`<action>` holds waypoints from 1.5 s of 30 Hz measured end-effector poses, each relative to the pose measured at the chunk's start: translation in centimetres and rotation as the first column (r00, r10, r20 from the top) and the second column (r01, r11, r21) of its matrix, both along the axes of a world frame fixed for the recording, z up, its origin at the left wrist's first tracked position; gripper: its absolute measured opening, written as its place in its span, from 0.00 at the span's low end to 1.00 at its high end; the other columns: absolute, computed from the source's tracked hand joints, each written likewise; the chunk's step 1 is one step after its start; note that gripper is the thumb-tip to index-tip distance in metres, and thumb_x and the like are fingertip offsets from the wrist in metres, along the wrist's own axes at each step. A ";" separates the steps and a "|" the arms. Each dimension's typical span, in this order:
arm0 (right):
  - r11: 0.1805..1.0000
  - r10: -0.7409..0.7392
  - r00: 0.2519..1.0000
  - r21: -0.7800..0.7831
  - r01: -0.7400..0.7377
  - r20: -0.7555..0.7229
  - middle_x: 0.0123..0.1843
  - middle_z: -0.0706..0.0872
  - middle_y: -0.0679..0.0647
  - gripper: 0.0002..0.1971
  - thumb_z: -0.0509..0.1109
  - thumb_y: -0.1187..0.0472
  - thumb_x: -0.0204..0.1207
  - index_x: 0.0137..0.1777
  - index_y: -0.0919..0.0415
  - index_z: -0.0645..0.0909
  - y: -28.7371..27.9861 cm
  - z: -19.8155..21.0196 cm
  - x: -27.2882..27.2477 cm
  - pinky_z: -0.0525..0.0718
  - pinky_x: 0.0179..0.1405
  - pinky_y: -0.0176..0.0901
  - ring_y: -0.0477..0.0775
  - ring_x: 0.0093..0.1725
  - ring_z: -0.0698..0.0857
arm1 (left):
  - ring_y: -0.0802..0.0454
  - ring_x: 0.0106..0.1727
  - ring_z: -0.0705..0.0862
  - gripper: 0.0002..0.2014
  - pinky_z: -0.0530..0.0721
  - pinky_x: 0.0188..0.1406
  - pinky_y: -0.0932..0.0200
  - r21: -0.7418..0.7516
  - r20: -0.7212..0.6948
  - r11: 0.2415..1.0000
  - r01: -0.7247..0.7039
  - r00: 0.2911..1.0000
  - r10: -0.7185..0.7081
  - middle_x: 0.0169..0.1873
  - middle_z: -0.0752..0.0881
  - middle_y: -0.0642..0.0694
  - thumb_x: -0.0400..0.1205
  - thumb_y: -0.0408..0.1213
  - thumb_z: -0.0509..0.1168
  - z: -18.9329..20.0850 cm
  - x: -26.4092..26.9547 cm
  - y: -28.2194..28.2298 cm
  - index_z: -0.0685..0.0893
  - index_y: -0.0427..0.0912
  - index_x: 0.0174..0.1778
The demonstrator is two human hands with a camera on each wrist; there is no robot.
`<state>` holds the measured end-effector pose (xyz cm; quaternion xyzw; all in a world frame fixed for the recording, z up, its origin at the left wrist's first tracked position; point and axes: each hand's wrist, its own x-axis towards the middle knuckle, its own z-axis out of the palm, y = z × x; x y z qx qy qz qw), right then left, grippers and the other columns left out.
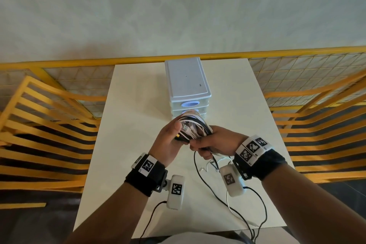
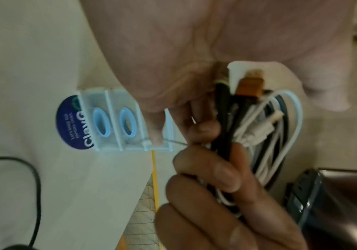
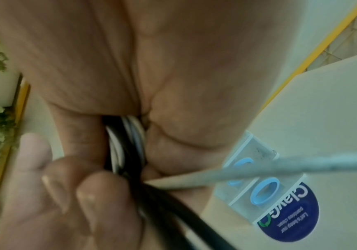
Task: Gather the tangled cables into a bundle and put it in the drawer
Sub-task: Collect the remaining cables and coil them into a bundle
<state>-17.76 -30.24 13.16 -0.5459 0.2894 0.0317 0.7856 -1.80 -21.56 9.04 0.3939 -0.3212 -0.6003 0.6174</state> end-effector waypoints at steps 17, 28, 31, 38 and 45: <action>1.000 -0.020 0.994 -0.004 0.020 0.105 0.35 0.80 0.57 0.02 0.68 0.69 0.73 0.42 0.65 0.81 -0.5 1.8 0.0 0.74 0.28 0.39 0.50 0.27 0.76 | 0.41 0.42 0.89 0.27 0.87 0.42 0.48 0.074 0.224 0.996 -0.046 0.974 0.029 0.41 0.89 0.37 0.75 0.56 0.78 2.6 -2.4 -0.4 0.86 0.32 0.53; 0.994 0.108 0.993 -0.033 -0.107 0.041 0.40 0.87 0.59 0.08 0.67 0.62 0.83 0.47 0.66 0.83 -1.1 2.2 0.6 0.83 0.34 0.43 0.56 0.34 0.87 | 0.38 0.58 0.89 0.33 0.90 0.39 0.50 0.049 0.028 0.995 -0.091 0.996 0.090 0.64 0.90 0.38 0.69 0.50 0.84 3.2 -2.0 -1.1 0.86 0.38 0.66; 0.978 0.209 0.977 -0.029 -0.208 0.047 0.46 0.90 0.63 0.14 0.64 0.58 0.87 0.47 0.63 0.88 -1.0 2.5 0.9 0.87 0.39 0.46 0.63 0.41 0.91 | 0.37 0.69 0.86 0.38 0.93 0.43 0.37 0.058 -0.100 0.998 0.018 0.995 -0.012 0.69 0.87 0.35 0.69 0.51 0.85 3.5 -1.6 -0.9 0.83 0.43 0.73; 0.957 0.274 0.959 -0.080 -0.280 -0.069 0.46 0.91 0.67 0.20 0.61 0.49 0.89 0.52 0.68 0.81 -0.6 1.8 1.4 0.89 0.47 0.52 0.72 0.51 0.90 | 0.36 0.52 0.90 0.11 0.88 0.53 0.41 0.043 0.058 0.994 -0.098 0.994 0.095 0.48 0.92 0.37 0.73 0.40 0.77 3.9 -1.3 -1.2 0.93 0.44 0.51; 0.880 0.247 0.964 -0.393 -0.266 -0.099 0.29 0.88 0.50 0.23 0.67 0.43 0.85 0.36 0.61 0.80 -0.3 -0.2 -0.4 0.81 0.65 0.60 0.52 0.38 0.84 | 0.41 0.45 0.92 0.09 0.91 0.44 0.48 -0.029 -0.083 0.982 -0.185 0.980 0.182 0.43 0.92 0.42 0.78 0.26 0.68 4.7 -0.3 -1.7 0.85 0.40 0.51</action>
